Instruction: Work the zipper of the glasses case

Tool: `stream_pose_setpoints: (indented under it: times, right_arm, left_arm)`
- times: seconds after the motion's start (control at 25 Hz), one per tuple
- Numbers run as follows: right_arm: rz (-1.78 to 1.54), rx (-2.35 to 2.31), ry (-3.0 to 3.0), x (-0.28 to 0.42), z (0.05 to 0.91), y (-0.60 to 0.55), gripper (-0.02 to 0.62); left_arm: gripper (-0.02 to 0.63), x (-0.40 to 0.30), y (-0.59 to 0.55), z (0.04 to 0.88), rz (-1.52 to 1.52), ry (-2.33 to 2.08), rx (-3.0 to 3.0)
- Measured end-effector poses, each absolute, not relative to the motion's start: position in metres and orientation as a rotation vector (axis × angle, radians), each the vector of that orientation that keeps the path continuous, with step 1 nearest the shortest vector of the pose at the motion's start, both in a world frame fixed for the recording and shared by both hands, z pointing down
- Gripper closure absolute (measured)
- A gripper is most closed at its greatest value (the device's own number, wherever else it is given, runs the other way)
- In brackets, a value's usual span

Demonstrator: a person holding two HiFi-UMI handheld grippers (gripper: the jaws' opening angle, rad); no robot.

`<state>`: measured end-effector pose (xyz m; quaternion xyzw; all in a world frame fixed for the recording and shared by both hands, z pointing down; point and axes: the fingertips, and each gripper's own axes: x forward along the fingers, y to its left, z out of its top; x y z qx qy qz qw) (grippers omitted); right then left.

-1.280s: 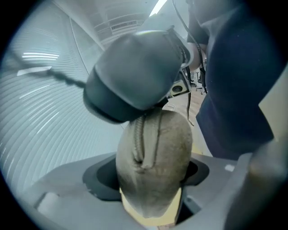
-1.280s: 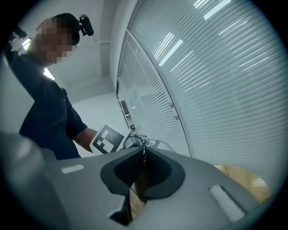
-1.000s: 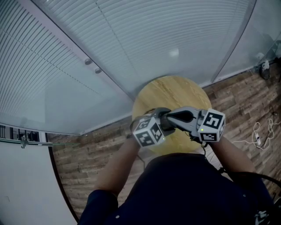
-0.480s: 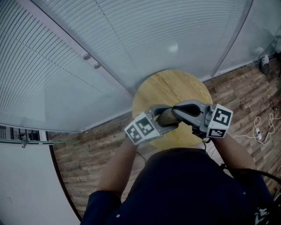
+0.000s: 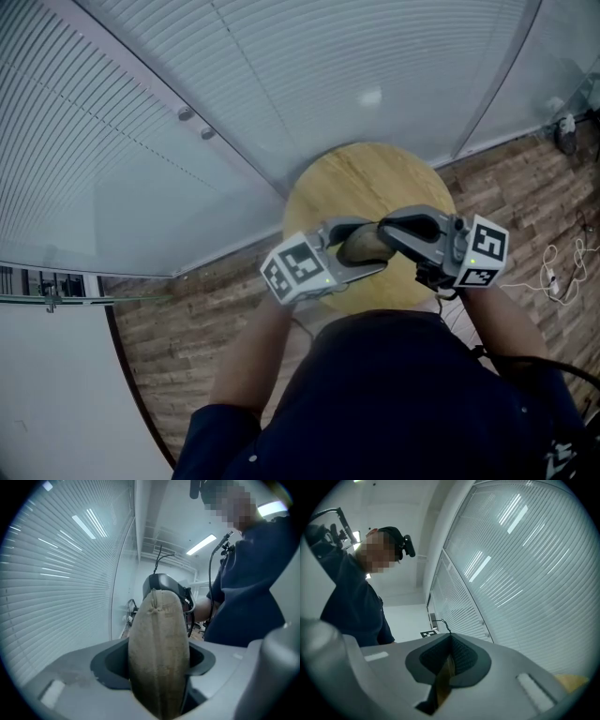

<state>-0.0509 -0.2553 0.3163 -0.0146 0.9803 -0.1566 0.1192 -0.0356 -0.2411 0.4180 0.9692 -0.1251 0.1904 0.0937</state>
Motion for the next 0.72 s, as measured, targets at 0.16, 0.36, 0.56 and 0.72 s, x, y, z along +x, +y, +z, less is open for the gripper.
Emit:
stream_pose_setpoints:
  times: [0.16,0.36,0.56,0.72]
  right_arm:
    - [-0.466,-0.031,2.806,-0.043,0.309,-0.259,0.588]
    - [-0.488,-0.03,2.739,-0.036,0.304,-0.267,0.588]
    - [-0.483,-0.045,2.707,-0.03,0.303,-0.269,0.588]
    - [-0.497,-0.061,2.678,-0.024,0.302,-0.273,0.588]
  left_arm:
    - [0.302,-0.036,-0.242,0.405,0.446,-0.367,2.856]
    - [0.302,-0.038,-0.247,0.39,0.29,-0.353,2.823]
    - [0.302,-0.036,-0.248,0.381,0.197,-0.338,2.796]
    - [0.302,-0.04,-0.252,0.371,0.068,-0.34,2.751]
